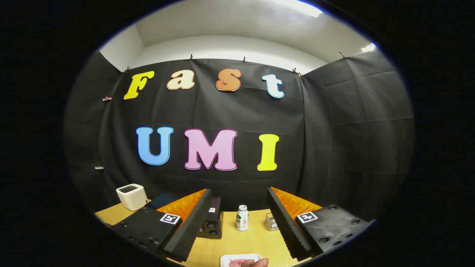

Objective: Open the toaster oven, put the food inside, and close the toaster oven door.

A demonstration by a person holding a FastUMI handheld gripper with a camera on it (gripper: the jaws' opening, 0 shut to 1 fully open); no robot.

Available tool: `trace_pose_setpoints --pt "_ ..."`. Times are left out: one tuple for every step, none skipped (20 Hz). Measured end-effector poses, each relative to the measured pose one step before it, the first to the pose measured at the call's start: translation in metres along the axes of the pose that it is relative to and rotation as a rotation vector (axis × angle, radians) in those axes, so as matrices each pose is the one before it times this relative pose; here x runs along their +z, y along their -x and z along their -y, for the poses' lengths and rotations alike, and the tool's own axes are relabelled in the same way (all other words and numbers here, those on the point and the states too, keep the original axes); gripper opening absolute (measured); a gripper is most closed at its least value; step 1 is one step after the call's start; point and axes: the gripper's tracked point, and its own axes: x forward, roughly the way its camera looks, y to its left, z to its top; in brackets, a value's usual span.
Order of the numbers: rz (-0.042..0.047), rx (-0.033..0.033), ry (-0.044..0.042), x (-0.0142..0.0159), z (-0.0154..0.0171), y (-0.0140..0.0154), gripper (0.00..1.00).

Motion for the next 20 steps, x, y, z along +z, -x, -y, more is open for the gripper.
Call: trace_pose_setpoints --pt "0.00082 -0.00006 0.00388 0.00034 -0.00185 -0.00069 0.97" --pt "0.00016 -0.00166 0.00287 -0.00041 -0.00001 0.00061 0.97" --pt "-0.00033 -0.00155 0.0024 -0.0001 -0.00084 0.00242 0.97" --pt "-0.00117 -0.00329 0.00166 -0.00026 0.00018 0.00119 0.98" --pt "-0.00201 -0.00252 -0.00106 -0.00066 0.00002 0.00015 0.98" --pt "-0.00119 -0.00205 -0.00318 -0.00002 -0.00052 0.00032 0.97" --pt "-0.00024 -0.00283 -0.00378 -0.00003 0.00024 0.00072 0.97" --pt "-0.00118 -0.00226 -0.00308 0.00021 0.00006 -0.00006 0.97" --pt "-0.00187 -0.00118 -0.00265 -0.0009 -0.00004 0.00073 0.97" --pt "-0.00119 -0.00246 -0.00215 -0.00005 0.00022 0.00035 0.97" --pt "-0.00107 -0.00378 -0.00267 -0.00008 0.00158 0.00166 0.97" --pt "-0.00164 -0.00121 -0.00347 -0.00024 0.00062 0.00097 0.98" --pt "0.00026 -0.00514 -0.00243 0.00024 0.00158 0.00128 0.98" --pt "0.00127 -0.00321 -0.00087 0.00033 0.00123 0.00135 0.98" --pt "0.00014 -0.0013 0.00061 -0.00028 0.00019 0.00052 0.98" --pt "-0.0028 -0.00199 0.0025 -0.00095 0.00006 -0.00072 0.98" --pt "-0.00174 0.00044 0.0012 -0.00069 -0.00119 -0.00006 0.98" --pt "-0.00257 0.00031 -0.00182 -0.00124 -0.00201 0.00165 0.98" --pt "-0.00166 0.00241 -0.00447 -0.0007 -0.00383 -0.00026 0.98" --pt "-0.00198 0.00429 -0.00619 -0.00178 -0.00593 -0.00073 0.97"
